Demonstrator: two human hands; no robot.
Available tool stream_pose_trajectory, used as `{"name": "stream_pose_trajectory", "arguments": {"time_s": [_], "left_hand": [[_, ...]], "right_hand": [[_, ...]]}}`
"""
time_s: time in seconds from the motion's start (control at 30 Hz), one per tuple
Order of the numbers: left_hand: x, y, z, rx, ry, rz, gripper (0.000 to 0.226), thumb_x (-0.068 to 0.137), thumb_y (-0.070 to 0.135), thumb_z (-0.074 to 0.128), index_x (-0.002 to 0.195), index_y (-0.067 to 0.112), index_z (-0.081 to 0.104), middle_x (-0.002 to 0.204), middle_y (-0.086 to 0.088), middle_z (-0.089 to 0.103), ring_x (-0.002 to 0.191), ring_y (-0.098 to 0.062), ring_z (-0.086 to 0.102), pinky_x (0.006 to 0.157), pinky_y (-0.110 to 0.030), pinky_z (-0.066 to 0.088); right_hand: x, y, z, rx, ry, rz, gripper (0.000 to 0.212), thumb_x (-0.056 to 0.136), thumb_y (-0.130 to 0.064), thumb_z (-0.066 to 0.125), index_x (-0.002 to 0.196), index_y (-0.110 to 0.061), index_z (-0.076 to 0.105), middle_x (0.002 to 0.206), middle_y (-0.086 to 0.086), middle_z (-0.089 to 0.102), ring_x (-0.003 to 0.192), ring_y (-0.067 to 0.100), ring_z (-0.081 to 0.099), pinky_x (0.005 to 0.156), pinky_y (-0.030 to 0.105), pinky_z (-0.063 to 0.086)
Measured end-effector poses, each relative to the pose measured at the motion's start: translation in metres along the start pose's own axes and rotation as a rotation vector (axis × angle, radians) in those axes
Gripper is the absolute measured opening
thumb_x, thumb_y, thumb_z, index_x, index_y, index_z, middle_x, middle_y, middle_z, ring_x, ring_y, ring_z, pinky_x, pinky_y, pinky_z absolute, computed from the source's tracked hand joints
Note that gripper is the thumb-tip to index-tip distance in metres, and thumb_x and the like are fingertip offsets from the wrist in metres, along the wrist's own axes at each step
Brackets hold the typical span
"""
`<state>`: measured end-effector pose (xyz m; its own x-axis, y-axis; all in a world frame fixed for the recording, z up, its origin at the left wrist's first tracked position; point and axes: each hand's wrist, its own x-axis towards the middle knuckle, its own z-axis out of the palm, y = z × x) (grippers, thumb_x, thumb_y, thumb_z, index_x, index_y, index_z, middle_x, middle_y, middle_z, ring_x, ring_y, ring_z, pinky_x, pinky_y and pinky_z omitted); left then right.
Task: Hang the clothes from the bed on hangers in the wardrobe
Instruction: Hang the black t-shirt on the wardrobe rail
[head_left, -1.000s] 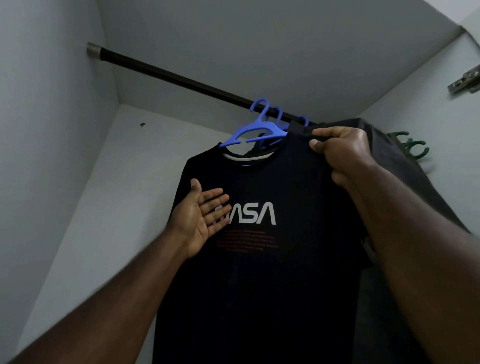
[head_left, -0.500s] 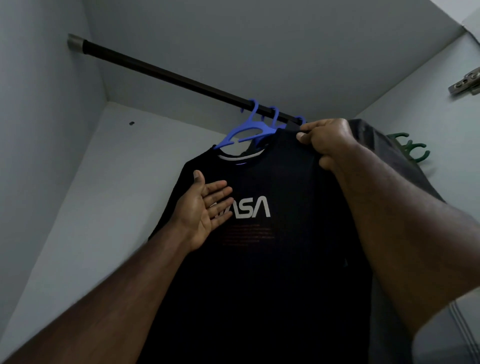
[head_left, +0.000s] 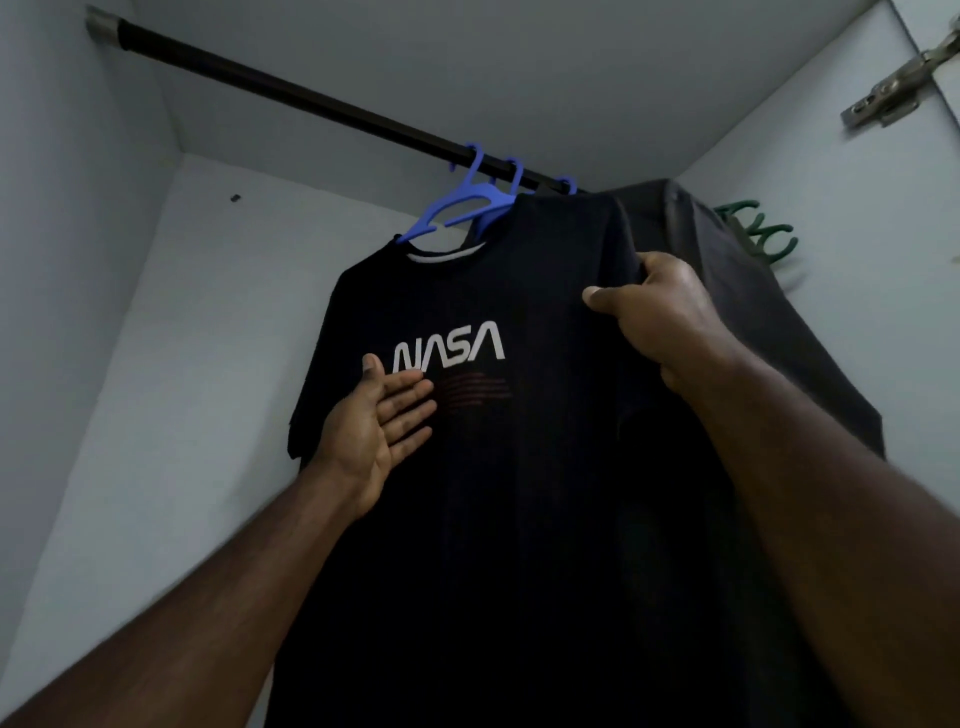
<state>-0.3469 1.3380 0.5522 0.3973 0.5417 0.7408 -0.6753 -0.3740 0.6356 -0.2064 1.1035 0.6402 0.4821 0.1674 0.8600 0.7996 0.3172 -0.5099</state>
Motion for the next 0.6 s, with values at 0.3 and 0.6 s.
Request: {"name": "stream_pose_trajectory", "arguments": {"time_s": [0.3,0.6], "left_hand": [[-0.042,-0.005,0.040,0.318,0.112,0.332,0.049,0.087,0.062,0.044,0.119,0.032,0.065,0.123,0.012,0.067,0.120,-0.004,0.060,0.109,-0.039,0.046],[-0.079,0.020,0.067,-0.078,-0.035,0.061,0.072,0.093,0.069,0.033,0.127,0.012,0.064,0.126,-0.004,0.070,0.117,-0.020,0.067,0.106,-0.044,0.047]], "right_hand": [[-0.043,0.014,-0.030,-0.125,0.012,-0.086,0.076,0.086,-0.030,0.073,0.152,-0.022,0.036,0.139,-0.003,0.057,0.116,0.013,0.059,0.087,0.028,0.051],[-0.061,0.019,-0.065,0.661,-0.168,0.105,0.046,0.093,-0.041,0.065,0.126,-0.009,0.061,0.124,0.010,0.069,0.111,0.020,0.068,0.100,0.039,0.053]]}}
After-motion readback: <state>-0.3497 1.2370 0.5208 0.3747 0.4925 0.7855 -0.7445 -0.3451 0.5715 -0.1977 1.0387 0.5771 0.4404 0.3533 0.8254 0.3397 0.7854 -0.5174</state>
